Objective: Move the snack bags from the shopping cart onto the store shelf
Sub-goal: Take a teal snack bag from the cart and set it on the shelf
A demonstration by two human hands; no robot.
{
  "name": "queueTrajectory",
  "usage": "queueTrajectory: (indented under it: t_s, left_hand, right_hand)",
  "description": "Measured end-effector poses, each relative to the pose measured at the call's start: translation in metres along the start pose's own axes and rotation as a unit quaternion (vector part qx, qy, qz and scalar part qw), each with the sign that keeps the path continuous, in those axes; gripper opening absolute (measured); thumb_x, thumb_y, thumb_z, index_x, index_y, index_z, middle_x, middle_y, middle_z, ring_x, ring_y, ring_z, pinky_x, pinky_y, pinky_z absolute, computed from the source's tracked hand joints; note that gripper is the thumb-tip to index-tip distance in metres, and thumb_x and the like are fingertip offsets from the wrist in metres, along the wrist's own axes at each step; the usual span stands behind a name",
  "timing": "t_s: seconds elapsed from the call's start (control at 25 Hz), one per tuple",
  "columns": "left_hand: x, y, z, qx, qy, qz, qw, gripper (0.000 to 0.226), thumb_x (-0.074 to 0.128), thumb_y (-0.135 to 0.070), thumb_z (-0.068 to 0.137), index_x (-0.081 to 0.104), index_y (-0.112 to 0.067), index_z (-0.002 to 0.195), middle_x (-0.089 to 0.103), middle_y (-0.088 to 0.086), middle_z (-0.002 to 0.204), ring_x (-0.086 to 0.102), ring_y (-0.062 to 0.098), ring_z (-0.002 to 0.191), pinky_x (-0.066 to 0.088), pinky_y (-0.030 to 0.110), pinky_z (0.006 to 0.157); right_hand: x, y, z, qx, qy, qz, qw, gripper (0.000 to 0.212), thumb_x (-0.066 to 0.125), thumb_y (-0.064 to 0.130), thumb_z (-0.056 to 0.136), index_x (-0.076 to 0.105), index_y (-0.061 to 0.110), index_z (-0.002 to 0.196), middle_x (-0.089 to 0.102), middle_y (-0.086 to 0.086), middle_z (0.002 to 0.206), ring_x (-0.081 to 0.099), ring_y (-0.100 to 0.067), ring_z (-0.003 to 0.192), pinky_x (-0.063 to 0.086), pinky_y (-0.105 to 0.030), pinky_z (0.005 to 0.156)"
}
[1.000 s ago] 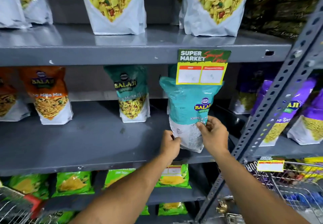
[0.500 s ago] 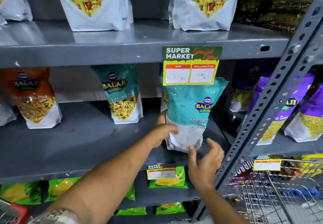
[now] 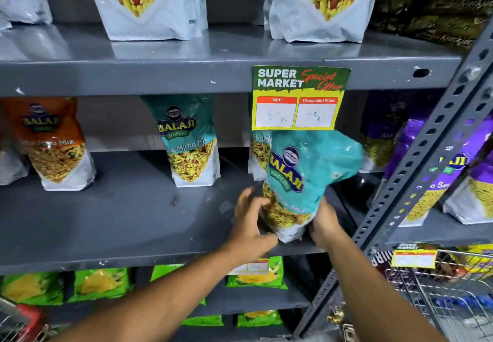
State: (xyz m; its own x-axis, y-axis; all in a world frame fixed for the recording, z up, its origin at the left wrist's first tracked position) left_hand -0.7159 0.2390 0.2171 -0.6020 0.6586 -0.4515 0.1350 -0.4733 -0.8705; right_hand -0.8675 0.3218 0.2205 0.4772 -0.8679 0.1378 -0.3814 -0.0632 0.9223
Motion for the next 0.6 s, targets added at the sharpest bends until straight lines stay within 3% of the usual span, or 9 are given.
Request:
queueTrajectory:
  t_s: [0.04, 0.12, 0.16, 0.24, 0.32, 0.36, 0.44, 0.6]
  left_hand:
    - [0.002, 0.001, -0.003, 0.022, 0.006, -0.01, 1.0, 0.048, 0.058, -0.017, 0.056, 0.054, -0.032, 0.101, 0.022, -0.018, 0.14, 0.02, -0.004, 0.139, 0.02, 0.016, 0.114]
    - [0.006, 0.003, -0.003, 0.059, -0.009, -0.045, 0.997, 0.039, 0.063, -0.012, 0.061, 0.049, -0.033, 0.091, 0.028, -0.019, 0.137, 0.038, 0.007, 0.132, 0.039, 0.027, 0.109]
    - [0.006, 0.005, -0.001, 0.052, -0.031, -0.063, 0.996, 0.044, 0.068, -0.013, 0.062, 0.044, -0.034, 0.092, 0.032, -0.016, 0.133, 0.047, 0.016, 0.124, 0.049, 0.033, 0.099]
    - [0.0, 0.009, 0.005, -0.009, -0.064, -0.074, 0.995, 0.069, 0.079, -0.016, 0.06, 0.035, -0.04, 0.108, 0.037, -0.01, 0.132, 0.056, 0.021, 0.11, 0.056, 0.032, 0.085]
    - [-0.007, 0.016, 0.016, -0.087, -0.037, -0.038, 0.995, 0.104, 0.086, -0.022, 0.056, 0.022, -0.033, 0.136, 0.042, -0.005, 0.135, 0.058, 0.019, 0.1, 0.055, 0.035, 0.085]
    - [-0.011, 0.021, 0.022, -0.106, -0.013, 0.001, 0.994, 0.115, 0.088, -0.027, 0.053, 0.015, -0.031, 0.142, 0.042, -0.004, 0.136, 0.056, 0.017, 0.103, 0.053, 0.037, 0.091]
    - [-0.015, 0.021, 0.031, -0.094, 0.021, 0.055, 0.994, 0.116, 0.089, -0.032, 0.052, 0.02, -0.025, 0.144, 0.039, -0.003, 0.136, 0.045, 0.015, 0.121, 0.043, 0.036, 0.104]
    - [-0.004, 0.019, 0.033, -0.073, 0.01, 0.054, 0.996, 0.102, 0.089, -0.033, 0.053, 0.034, -0.024, 0.138, 0.049, 0.001, 0.135, 0.046, 0.016, 0.126, 0.039, 0.026, 0.101]
  right_hand:
    - [0.001, 0.005, 0.008, 0.011, -0.003, -0.006, 1.0, 0.028, 0.052, 0.036, 0.087, 0.068, 0.015, 0.077, 0.075, -0.004, 0.082, 0.067, -0.028, 0.087, 0.052, -0.044, 0.087]
    - [0.003, 0.007, 0.02, -0.006, -0.014, -0.025, 1.0, 0.022, 0.053, 0.024, 0.085, 0.064, 0.014, 0.069, 0.072, -0.006, 0.07, 0.064, -0.029, 0.083, 0.049, -0.043, 0.084]
    - [0.004, 0.005, 0.028, -0.022, -0.02, -0.03, 0.999, 0.022, 0.052, 0.019, 0.085, 0.061, 0.016, 0.065, 0.068, -0.005, 0.067, 0.06, -0.026, 0.08, 0.046, -0.041, 0.08]
    - [0.004, 0.006, 0.033, -0.067, -0.035, -0.038, 0.996, 0.026, 0.046, 0.014, 0.088, 0.054, 0.023, 0.065, 0.059, 0.0, 0.072, 0.054, -0.021, 0.076, 0.043, -0.039, 0.079]
    - [0.0, 0.012, 0.032, -0.098, -0.086, -0.04, 0.991, 0.029, 0.04, 0.017, 0.094, 0.05, 0.028, 0.069, 0.057, 0.011, 0.074, 0.054, -0.007, 0.069, 0.045, -0.032, 0.079]
    - [-0.003, 0.016, 0.028, -0.118, -0.115, 0.001, 0.986, 0.03, 0.039, 0.018, 0.096, 0.051, 0.026, 0.069, 0.06, 0.013, 0.067, 0.054, 0.001, 0.063, 0.045, -0.026, 0.071]
    - [-0.004, 0.016, 0.015, -0.121, -0.145, 0.107, 0.976, 0.034, 0.042, 0.024, 0.096, 0.056, 0.019, 0.066, 0.065, 0.016, 0.052, 0.056, 0.004, 0.051, 0.043, -0.019, 0.057]
    - [0.002, 0.001, -0.007, -0.083, -0.071, 0.073, 0.991, 0.031, 0.049, 0.033, 0.09, 0.069, 0.02, 0.069, 0.071, 0.009, 0.077, 0.064, -0.007, 0.072, 0.049, -0.028, 0.07]
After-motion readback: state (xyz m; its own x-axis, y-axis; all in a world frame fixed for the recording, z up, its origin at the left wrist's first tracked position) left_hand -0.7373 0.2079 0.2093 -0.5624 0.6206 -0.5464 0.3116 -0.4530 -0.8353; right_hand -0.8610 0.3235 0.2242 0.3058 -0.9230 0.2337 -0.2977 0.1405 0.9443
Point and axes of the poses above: each hand's wrist, its own z-axis towards the middle knuckle, its own x-axis out of the palm, y = z × x, the point moved 1 cm from there along z, towards the middle knuckle
